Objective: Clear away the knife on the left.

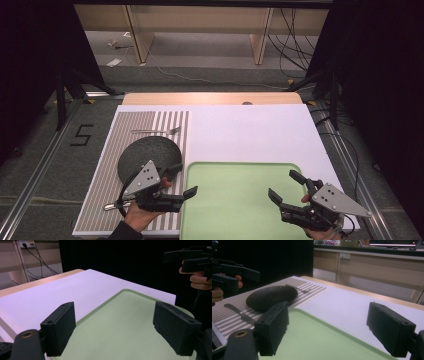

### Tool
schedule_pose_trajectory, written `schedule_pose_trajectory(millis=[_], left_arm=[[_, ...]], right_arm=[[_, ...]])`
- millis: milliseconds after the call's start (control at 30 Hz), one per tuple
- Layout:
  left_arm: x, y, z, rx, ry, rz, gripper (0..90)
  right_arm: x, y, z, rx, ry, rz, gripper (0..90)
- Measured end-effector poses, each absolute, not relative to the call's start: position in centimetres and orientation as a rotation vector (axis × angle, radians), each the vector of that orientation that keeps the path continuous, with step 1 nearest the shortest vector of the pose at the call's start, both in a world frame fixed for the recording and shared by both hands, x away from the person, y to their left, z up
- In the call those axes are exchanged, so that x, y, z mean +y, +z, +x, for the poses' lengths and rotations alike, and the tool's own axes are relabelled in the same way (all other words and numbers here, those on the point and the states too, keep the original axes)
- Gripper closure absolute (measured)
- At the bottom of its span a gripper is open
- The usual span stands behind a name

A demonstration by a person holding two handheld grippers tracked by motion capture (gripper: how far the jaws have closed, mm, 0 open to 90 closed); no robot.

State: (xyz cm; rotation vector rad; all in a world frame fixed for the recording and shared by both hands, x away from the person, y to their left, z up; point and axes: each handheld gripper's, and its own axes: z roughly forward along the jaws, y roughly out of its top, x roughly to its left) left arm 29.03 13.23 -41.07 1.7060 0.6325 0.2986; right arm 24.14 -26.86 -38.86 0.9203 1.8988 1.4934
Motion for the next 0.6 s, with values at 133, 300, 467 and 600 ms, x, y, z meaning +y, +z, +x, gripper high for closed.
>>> schedule_pose_trajectory(millis=[133, 300, 467, 600], left_arm=[[13.23, -41.09, 29.11, 0.636, 0.292, 1.710, 17.9], [13.17, -41.04, 29.10, 0.632, 0.291, 1.724, 17.8], [13.08, -40.98, 29.01, 0.613, 0.312, 1.757, 17.1], [13.20, -40.85, 29.10, 0.611, 0.316, 1.784, 16.7]], right_arm=[[-26.90, -38.88, 24.15, 1.899, 1.494, 0.920, 18.9], [-26.91, -38.87, 24.16, 1.900, 1.494, 0.921, 18.9], [-26.85, -38.85, 24.16, 1.900, 1.495, 0.922, 18.9], [-26.74, -38.86, 24.21, 1.906, 1.497, 0.922, 18.9]])
